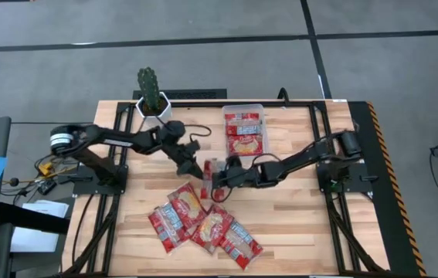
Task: Sort popcorn bags into baskets
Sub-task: Put the popcorn bag into the transparent bin
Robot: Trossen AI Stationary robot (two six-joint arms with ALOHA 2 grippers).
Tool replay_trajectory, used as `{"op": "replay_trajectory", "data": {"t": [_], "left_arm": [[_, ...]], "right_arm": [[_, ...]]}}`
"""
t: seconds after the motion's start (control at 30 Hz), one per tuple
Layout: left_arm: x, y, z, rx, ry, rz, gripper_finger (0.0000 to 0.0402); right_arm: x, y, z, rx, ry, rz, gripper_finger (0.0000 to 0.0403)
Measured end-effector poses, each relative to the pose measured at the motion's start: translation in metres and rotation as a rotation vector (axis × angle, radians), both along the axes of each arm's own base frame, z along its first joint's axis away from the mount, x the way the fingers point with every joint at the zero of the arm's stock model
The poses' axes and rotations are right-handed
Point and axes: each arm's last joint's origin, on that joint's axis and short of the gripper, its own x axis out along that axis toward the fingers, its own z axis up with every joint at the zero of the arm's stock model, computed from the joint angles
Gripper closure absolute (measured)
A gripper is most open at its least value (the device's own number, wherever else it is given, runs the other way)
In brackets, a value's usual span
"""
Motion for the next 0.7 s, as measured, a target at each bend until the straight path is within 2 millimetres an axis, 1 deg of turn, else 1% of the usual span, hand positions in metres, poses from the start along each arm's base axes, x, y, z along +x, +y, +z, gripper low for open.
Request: {"op": "replay_trajectory", "data": {"t": [0.13,0.2,0.27,0.37,0.43,0.53,0.63,0.7], "left_arm": [[-0.011,0.001,0.029,0.030,-0.096,0.032,0.0223],[-0.017,0.000,0.041,0.039,-0.134,0.041,0.0223],[-0.023,-0.001,0.052,0.054,-0.177,0.050,0.0223],[-0.030,-0.003,0.064,0.073,-0.215,0.065,0.0223],[-0.033,-0.004,0.068,0.084,-0.229,0.077,0.0223],[-0.036,-0.005,0.070,0.084,-0.223,0.082,0.0223],[-0.038,-0.006,0.070,0.081,-0.205,0.088,0.0223],[-0.038,-0.005,0.069,0.085,-0.199,0.100,0.0223]], "right_arm": [[-0.011,-0.016,0.038,-0.103,-0.022,0.027,0.0369],[-0.022,-0.028,0.058,-0.177,-0.008,0.042,0.0371],[-0.033,-0.042,0.078,-0.272,0.007,0.069,0.0372],[-0.055,-0.073,0.105,-0.398,0.045,0.119,0.0371],[-0.073,-0.096,0.117,-0.456,0.098,0.151,0.0371],[-0.094,-0.127,0.130,-0.551,0.134,0.232,0.0372],[-0.114,-0.152,0.138,-0.632,0.129,0.347,0.0372],[-0.123,-0.167,0.140,-0.667,0.119,0.419,0.0371]]}}
